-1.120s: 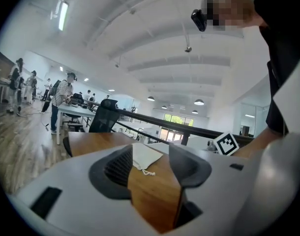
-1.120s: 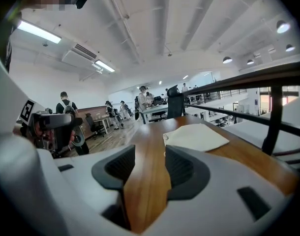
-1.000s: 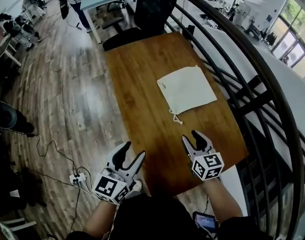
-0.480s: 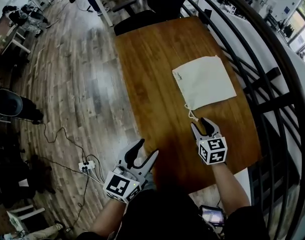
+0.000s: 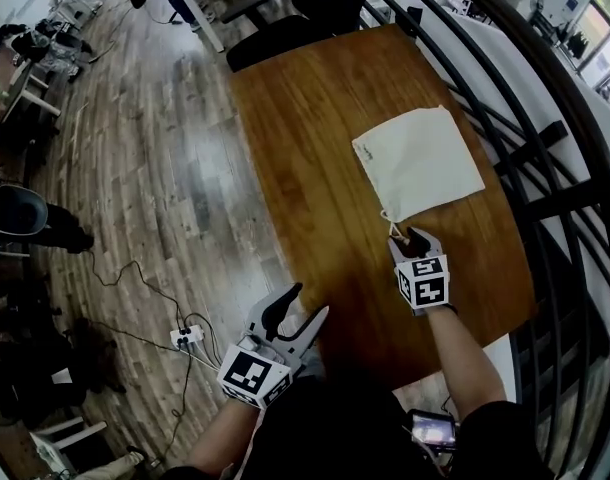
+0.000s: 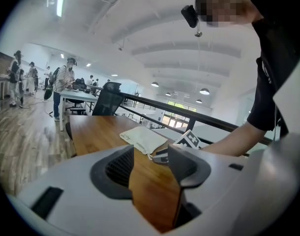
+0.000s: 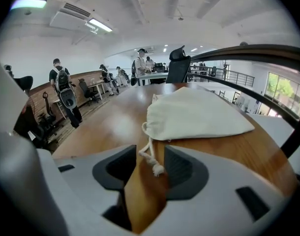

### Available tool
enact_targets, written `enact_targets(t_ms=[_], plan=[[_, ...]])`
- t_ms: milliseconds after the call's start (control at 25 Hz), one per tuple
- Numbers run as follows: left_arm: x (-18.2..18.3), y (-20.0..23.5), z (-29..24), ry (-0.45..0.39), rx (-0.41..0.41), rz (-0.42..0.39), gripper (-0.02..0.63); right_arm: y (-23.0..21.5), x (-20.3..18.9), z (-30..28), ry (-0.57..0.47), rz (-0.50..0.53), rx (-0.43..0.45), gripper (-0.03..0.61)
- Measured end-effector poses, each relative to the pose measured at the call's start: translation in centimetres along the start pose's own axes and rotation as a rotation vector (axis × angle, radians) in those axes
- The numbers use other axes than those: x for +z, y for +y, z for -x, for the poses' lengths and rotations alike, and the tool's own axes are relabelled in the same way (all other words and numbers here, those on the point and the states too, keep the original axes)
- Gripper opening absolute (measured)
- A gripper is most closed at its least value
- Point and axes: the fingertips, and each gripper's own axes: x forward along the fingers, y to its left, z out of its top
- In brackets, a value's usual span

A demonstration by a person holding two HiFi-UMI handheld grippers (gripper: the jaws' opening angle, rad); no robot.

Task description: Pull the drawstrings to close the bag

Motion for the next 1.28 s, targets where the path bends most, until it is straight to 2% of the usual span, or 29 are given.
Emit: enact_targets(t_ms=[280, 360, 840, 1120, 1280], plan=[[-0.9, -1.1, -0.4, 0.014, -0.013, 0.002, 0.224, -0.2, -1.6, -0.8, 0.073, 0.027, -0.032, 0.104], [-1.1, -1.1, -0.2, 0.016, -0.014, 0.005, 0.224, 0.5, -1.8, -0.7, 0.088, 0.031, -0.015, 0.036], [-3.0, -2.3, -1.2, 0.06, -0.055, -0.026, 0.219, 4.8, -3.6, 3.3, 0.071, 0.051, 0.066, 0.032], [-4.5, -2.8, -3.0, 0.106, -0.1, -0.057, 0.218, 5.1, -6.5, 6.0, 0.093, 0.028, 0.053, 0.032], [-5.3, -2.8, -4.7, 0.143, -0.103, -0.123, 0.215, 5.3, -8.1, 8.0, 0.099, 0.031, 0.043, 0.034]])
